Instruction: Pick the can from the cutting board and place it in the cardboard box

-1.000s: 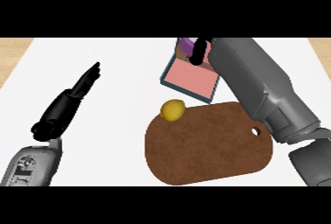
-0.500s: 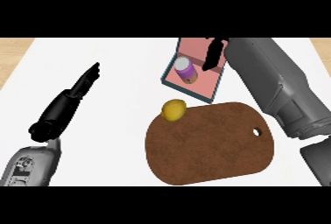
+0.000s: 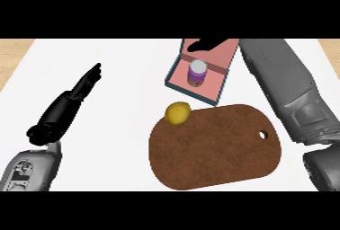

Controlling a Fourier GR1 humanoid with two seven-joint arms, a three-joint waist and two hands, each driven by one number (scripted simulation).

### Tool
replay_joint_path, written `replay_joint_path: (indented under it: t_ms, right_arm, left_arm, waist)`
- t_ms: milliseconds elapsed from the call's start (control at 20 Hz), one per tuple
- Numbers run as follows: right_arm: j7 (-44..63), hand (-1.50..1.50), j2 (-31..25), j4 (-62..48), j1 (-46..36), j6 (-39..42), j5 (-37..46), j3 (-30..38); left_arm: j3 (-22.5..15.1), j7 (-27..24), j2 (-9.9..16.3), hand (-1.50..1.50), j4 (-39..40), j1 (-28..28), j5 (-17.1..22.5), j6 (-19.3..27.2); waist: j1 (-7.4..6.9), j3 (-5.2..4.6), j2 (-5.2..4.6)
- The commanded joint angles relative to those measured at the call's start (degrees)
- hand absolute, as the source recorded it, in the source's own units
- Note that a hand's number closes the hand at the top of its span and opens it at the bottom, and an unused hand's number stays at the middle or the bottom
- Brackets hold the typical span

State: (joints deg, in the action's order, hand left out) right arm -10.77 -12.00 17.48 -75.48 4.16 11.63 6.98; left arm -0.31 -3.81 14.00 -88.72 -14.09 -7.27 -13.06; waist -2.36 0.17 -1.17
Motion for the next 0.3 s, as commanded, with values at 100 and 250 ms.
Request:
replay_joint_path:
  t_ms: [100, 250]
  right_arm:
    - [0.20, -1.50, -5.48, -3.21, -0.01, -0.33, -8.50, 10.17]
    - [-4.01, -1.50, -7.00, -4.01, 2.53, -1.51, -9.12, 11.55]
  left_arm:
    - [-0.13, -1.96, 0.24, 0.00, 0.59, 0.95, -0.92, -0.02]
    - [-1.74, 1.05, -2.09, 0.00, -0.27, -1.39, -1.52, 1.21]
  waist:
    - [-0.87, -0.13, -0.40]
    - [-0.68, -0.09, -0.36]
